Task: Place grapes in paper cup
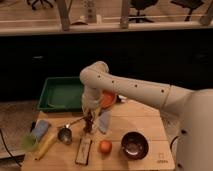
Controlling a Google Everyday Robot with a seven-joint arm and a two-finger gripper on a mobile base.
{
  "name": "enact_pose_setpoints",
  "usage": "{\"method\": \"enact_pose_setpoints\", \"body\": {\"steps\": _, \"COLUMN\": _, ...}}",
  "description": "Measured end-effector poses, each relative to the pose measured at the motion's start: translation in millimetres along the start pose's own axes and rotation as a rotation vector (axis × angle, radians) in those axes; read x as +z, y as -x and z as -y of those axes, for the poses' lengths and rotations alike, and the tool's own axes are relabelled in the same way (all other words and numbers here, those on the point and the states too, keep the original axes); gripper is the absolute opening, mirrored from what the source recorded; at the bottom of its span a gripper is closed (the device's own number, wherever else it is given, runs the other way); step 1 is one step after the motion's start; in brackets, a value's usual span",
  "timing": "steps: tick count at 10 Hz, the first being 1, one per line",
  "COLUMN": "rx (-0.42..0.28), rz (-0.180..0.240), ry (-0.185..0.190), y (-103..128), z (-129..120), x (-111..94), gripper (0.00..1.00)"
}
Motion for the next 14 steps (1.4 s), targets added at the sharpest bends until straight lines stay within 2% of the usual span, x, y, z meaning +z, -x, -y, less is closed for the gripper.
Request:
{"method": "enact_pose_setpoints", "body": {"steps": 11, "rx": 0.006, "rz": 0.0, "ry": 0.011, "y": -2.5, "z": 0.9, "x": -0.7, "gripper": 0.8}}
{"method": "enact_pose_setpoints", "body": {"steps": 14, "rx": -0.013, "rz": 0.003, "ry": -0.005, "y": -5.4, "z": 1.0, "x": -4.3, "gripper": 0.8}}
